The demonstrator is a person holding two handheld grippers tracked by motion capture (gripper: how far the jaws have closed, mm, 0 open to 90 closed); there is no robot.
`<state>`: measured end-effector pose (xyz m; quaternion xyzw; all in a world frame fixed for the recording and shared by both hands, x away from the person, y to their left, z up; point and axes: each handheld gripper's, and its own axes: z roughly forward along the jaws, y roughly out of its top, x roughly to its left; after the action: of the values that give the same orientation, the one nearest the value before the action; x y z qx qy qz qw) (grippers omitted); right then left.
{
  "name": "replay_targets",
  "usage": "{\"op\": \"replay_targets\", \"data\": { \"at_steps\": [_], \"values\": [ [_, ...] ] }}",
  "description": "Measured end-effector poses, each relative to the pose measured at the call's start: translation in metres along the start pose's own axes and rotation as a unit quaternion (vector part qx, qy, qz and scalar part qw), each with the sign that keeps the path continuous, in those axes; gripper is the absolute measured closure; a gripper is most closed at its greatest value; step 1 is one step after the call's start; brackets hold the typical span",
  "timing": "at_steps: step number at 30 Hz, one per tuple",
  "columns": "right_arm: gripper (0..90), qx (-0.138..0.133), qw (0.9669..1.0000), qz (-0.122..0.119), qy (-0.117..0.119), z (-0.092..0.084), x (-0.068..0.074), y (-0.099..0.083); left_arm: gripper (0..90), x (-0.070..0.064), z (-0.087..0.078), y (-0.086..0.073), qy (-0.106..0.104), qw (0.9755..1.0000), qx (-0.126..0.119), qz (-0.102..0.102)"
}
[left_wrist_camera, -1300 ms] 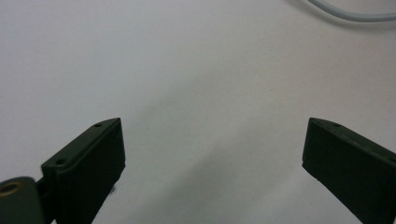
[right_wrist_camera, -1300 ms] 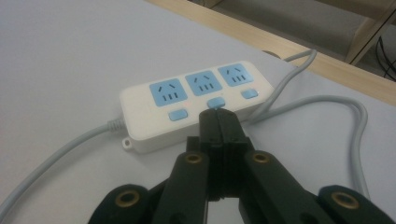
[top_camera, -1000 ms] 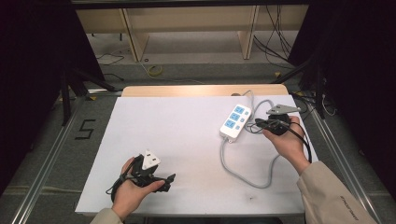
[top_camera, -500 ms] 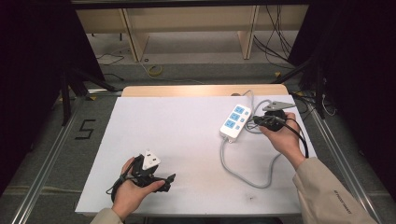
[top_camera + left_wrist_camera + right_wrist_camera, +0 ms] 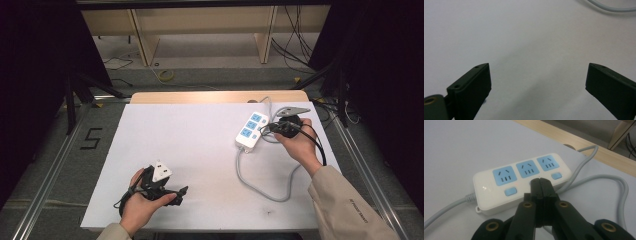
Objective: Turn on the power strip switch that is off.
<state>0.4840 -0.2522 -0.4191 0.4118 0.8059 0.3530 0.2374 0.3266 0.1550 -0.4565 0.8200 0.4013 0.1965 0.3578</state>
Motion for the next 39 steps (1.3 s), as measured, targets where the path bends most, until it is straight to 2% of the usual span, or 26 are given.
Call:
{"op": "replay_targets", "data": {
  "at_steps": [26,39],
  "values": [
    [90.0,0.029,0.9996,-0.004,-0.002,0.029,0.000,0.012,5.8,0.000,0.000,0.000,-0.001,1.0000,0.000,0.001],
    [90.0,0.040,0.9992,0.002,-0.004,0.038,-0.001,0.016,5.9,0.000,0.000,0.000,-0.001,1.0000,-0.001,0.002]
  ]
}}
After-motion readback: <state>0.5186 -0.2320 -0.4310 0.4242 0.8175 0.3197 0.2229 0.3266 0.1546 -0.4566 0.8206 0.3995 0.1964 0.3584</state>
